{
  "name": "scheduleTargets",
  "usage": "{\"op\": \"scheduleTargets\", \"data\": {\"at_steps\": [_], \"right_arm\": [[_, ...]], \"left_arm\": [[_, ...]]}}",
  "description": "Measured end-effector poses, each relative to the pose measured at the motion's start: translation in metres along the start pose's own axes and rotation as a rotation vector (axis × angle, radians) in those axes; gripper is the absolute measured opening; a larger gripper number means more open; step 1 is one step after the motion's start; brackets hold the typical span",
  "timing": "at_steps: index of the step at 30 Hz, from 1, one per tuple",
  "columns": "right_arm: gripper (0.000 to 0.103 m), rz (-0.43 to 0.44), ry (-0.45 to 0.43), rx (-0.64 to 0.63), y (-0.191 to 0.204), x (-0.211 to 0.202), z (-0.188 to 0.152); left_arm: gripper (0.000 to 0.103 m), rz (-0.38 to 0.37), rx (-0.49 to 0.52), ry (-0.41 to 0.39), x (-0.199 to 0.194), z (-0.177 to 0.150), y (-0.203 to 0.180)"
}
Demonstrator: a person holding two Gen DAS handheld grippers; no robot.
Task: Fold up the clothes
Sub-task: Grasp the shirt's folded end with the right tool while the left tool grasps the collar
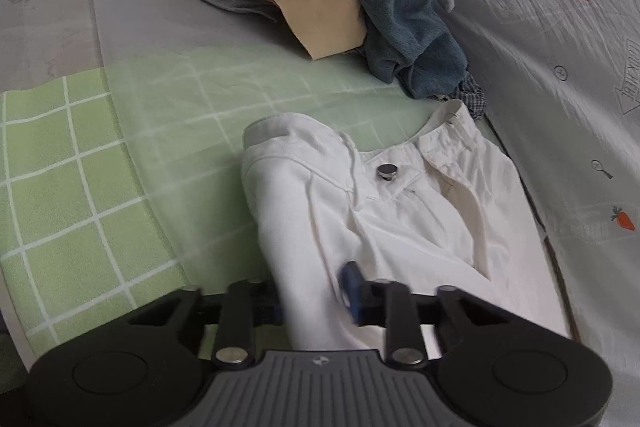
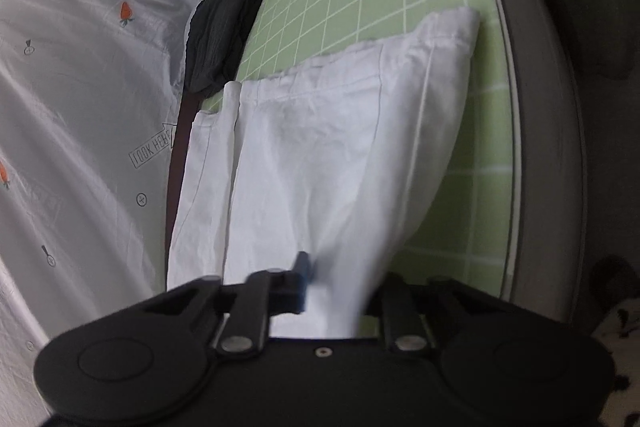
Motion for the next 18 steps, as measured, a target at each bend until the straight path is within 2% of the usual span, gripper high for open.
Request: {"op": "scheduleTargets", "data": {"at_steps": [2, 4, 6, 8, 10, 13, 16, 18], "right_arm": [[0.006, 0.000, -0.024, -0.043, 0.007, -0.010, 0.007], [0.005, 0.037, -0.073, -0.065, 0.018, -0.037, 0.014], [0.004, 0.074, -0.123, -0.086, 0.029, -0.065, 0.021], [0.004, 0.079, -0.172, -0.126, 0.037, -0.090, 0.026], [0.004, 0.033, -0.168, -0.159, 0.030, -0.097, 0.028], [0.002, 0.004, -0.157, -0.072, 0.015, -0.101, 0.032], [0.002, 0.044, -0.191, -0.177, 0.040, -0.109, 0.042], [0.002, 0.070, -0.213, -0.247, 0.056, -0.114, 0.048]], "left_arm": [[0.008, -0.011, 0.011, -0.010, -0.009, 0.002, -0.001], [0.007, -0.031, 0.043, -0.031, -0.026, 0.003, -0.005], [0.008, -0.063, 0.119, -0.079, -0.057, 0.000, -0.014], [0.008, -0.068, 0.142, -0.108, -0.079, -0.002, -0.013], [0.008, -0.031, 0.104, -0.096, -0.081, -0.001, 0.002], [0.008, -0.002, 0.018, -0.082, -0.087, -0.001, 0.020], [0.008, -0.041, 0.111, -0.134, -0.114, -0.005, 0.006], [0.008, -0.033, 0.155, -0.156, -0.118, -0.006, 0.000]]}}
Point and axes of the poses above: each gripper's, at about its wrist camera, not at the fingertips, and x roughly the way its jaws point, y to its left, z to its top, the point moved 5 cm from there along x, roughly the way its jaws point, and after that the axes turned 13 degrees about -x, right-handed, at the moved point
